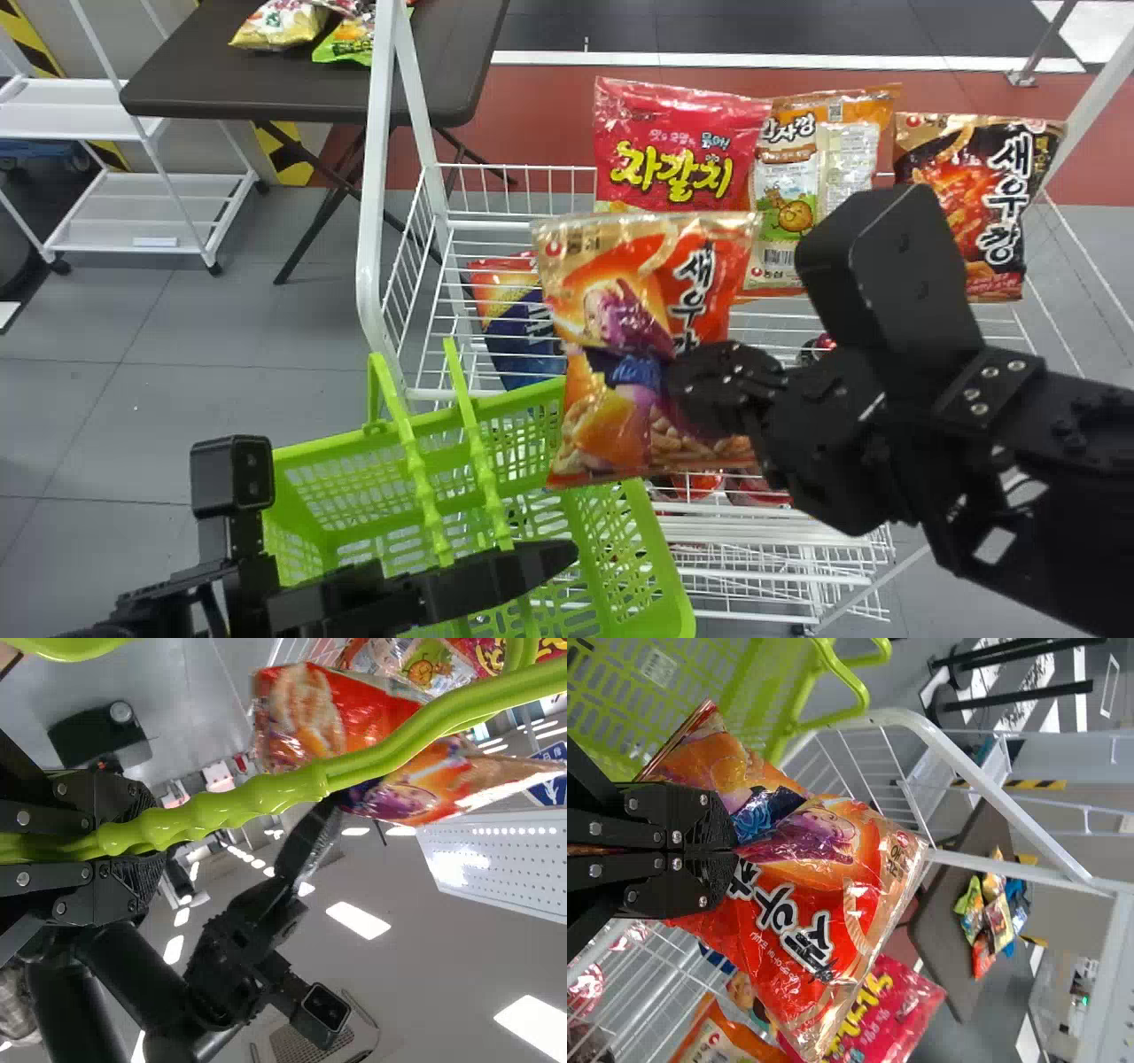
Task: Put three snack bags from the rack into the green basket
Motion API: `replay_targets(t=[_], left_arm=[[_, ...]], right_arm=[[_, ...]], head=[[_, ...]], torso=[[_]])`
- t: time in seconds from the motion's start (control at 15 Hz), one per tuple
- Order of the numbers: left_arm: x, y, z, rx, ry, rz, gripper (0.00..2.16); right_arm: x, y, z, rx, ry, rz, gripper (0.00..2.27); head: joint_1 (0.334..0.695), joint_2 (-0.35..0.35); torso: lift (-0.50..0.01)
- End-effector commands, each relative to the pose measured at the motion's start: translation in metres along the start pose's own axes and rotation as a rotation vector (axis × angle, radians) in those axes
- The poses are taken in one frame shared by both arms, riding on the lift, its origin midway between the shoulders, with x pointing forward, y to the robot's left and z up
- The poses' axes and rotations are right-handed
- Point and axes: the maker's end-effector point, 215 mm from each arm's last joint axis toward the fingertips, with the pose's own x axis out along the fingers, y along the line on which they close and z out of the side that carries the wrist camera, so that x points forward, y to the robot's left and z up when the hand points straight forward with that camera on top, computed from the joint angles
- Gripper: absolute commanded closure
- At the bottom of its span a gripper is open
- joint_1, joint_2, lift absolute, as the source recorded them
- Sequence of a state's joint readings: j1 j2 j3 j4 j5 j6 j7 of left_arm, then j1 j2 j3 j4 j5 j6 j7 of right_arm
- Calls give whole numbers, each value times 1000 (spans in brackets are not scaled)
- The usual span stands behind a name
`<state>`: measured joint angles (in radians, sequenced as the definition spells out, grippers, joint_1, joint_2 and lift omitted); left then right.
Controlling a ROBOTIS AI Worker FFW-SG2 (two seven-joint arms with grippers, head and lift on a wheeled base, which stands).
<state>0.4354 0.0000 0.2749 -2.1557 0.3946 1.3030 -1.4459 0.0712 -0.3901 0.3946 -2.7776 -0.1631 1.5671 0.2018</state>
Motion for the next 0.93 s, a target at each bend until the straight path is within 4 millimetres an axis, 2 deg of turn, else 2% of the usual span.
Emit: replay_targets(t=[0.0,0.13,0.33,0.47,0.67,0.73,0.8,0.87], left_arm=[[4,-3,2,0,2,-9,2148],[5,-4,3,1,3,-10,2148],[6,-9,3,1,1,-26,2148],[7,-10,2,-1,2,-29,2148],[7,-12,-1,-4,7,-30,2148],[7,-12,-2,-5,7,-30,2148],[7,-13,-2,-5,7,-30,2148],[7,-13,-2,-5,7,-30,2148]], right_arm=[[6,23,-13,-6,33,55,2246],[19,47,-27,-4,75,107,2246],[48,77,-68,20,189,176,2246],[66,96,-103,39,284,222,2246],[94,119,-95,42,240,269,2189],[101,129,-88,40,209,298,1973],[104,138,-81,39,186,321,1460],[104,140,-80,39,181,327,458]], head=[[695,33],[695,59],[695,99],[695,132],[695,159],[695,189],[695,210],[695,236]], torso=[[0],[0],[0],[0],[0],[0],[0],[0]])
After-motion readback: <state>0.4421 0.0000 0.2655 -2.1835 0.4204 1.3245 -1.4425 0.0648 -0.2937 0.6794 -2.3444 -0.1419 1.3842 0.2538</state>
